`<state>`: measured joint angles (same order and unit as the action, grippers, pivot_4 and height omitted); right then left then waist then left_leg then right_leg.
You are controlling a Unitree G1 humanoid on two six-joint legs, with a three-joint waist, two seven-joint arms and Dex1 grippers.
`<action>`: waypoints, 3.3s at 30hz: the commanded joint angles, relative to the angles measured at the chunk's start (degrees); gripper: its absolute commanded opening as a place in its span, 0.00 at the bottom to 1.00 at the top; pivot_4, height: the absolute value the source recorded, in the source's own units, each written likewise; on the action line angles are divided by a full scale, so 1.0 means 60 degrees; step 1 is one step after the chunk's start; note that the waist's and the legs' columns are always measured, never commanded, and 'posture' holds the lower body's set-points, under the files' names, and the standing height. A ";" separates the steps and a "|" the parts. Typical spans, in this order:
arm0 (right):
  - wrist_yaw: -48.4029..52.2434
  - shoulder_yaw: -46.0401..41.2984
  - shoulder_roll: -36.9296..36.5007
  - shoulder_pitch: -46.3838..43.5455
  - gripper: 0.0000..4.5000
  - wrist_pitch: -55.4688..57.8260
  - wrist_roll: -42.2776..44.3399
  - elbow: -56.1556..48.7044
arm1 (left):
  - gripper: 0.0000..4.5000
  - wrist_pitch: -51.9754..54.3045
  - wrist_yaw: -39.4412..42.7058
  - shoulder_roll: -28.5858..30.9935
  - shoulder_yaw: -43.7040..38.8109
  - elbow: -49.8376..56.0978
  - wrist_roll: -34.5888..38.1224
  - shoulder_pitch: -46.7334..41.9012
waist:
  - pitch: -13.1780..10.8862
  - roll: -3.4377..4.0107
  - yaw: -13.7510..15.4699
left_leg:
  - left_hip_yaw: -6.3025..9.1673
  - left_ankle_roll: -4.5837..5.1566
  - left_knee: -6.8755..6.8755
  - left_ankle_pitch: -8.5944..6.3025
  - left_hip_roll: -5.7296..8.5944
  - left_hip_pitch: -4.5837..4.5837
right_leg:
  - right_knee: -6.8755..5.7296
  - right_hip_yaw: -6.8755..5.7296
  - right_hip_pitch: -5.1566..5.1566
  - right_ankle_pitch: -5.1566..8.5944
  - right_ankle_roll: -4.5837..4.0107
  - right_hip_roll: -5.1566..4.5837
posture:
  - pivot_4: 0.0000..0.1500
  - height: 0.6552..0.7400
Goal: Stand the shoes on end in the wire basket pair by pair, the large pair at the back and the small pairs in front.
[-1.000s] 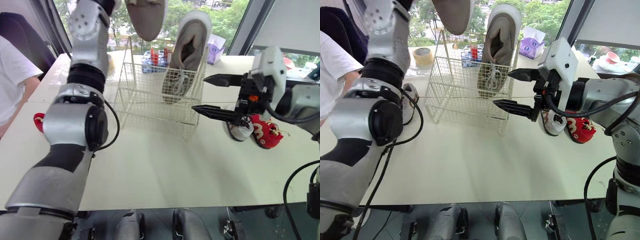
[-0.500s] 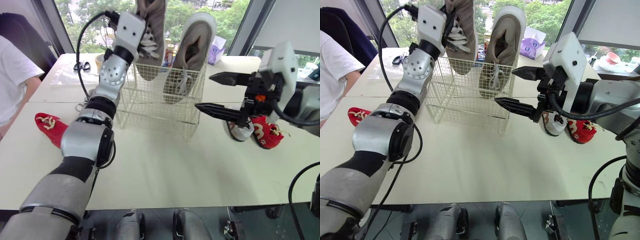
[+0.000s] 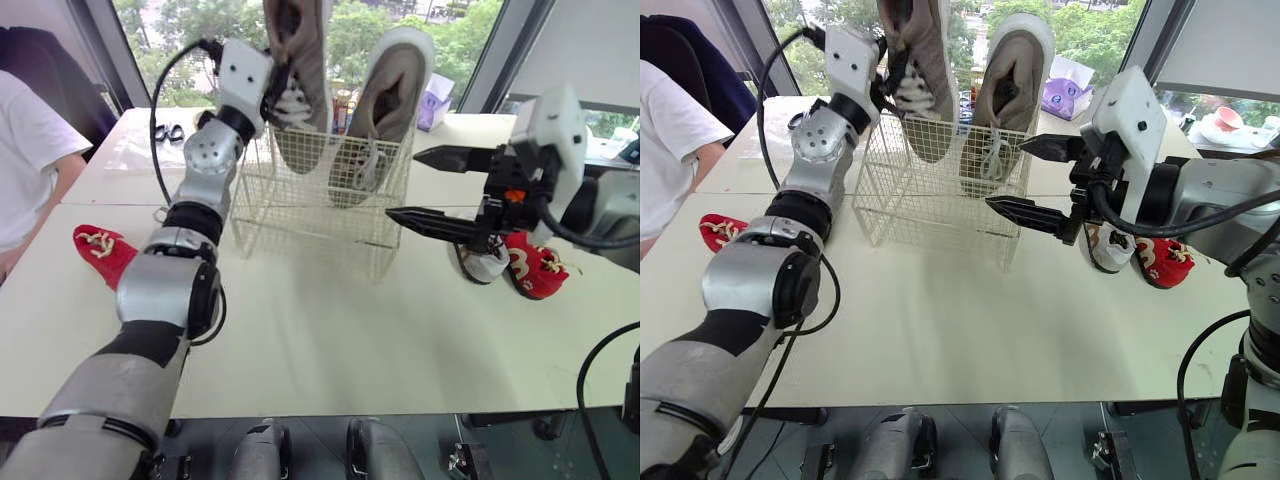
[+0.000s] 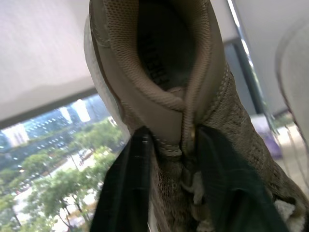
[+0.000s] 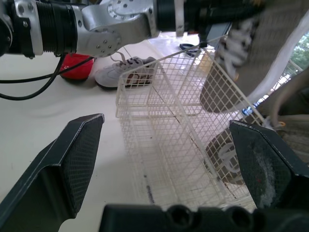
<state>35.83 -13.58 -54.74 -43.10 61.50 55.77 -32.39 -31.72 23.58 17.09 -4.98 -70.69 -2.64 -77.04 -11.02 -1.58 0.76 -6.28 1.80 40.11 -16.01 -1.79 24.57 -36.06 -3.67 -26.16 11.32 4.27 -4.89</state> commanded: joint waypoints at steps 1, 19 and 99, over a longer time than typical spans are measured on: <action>0.0088 -0.0039 -0.0067 -0.0064 1.00 -0.0350 -0.0140 0.0049 | 0.70 0.0322 0.0970 -0.0018 -0.0155 0.0903 0.0579 0.0205 | -0.0001 -0.0001 0.0002 | 0.0000 0.0000 0.0001 0.0000 0.0000 0.0001 | -0.0001 0.0000 -0.0001 0.0000 0.0000 -0.0001 | 1.00 1.00; 0.1150 0.1138 0.0006 -0.0154 1.00 -0.1536 -0.1405 0.1303 | 0.96 1.0756 0.2071 0.3008 -0.1370 1.2696 0.4667 0.5137 | 0.0000 0.0002 -0.0214 | 0.0024 -0.0023 -0.0004 0.0013 -0.0006 -0.0025 | -0.0008 0.0013 0.0025 0.0001 -0.0001 0.0010 | 1.00 1.00; 0.1480 0.1866 0.1924 -0.2852 0.15 -0.6681 -0.4662 0.2350 | 1.00 1.5913 0.1846 0.4793 -0.2595 0.9177 1.4452 0.2726 | -0.0012 0.0154 -0.0259 | 0.0004 -0.0060 -0.0173 0.0028 0.0008 -0.0174 | 0.0105 0.0029 0.0132 0.0071 -0.0022 0.0029 | 1.00 1.00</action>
<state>42.18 -2.58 -43.43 -57.54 23.70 27.34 -15.96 62.39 32.84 44.94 -20.82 -16.00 84.23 -58.13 -11.09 -0.65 -0.79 -6.26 1.43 39.09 -15.84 -1.74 23.55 -35.44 -3.50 -25.37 11.74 4.14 -4.71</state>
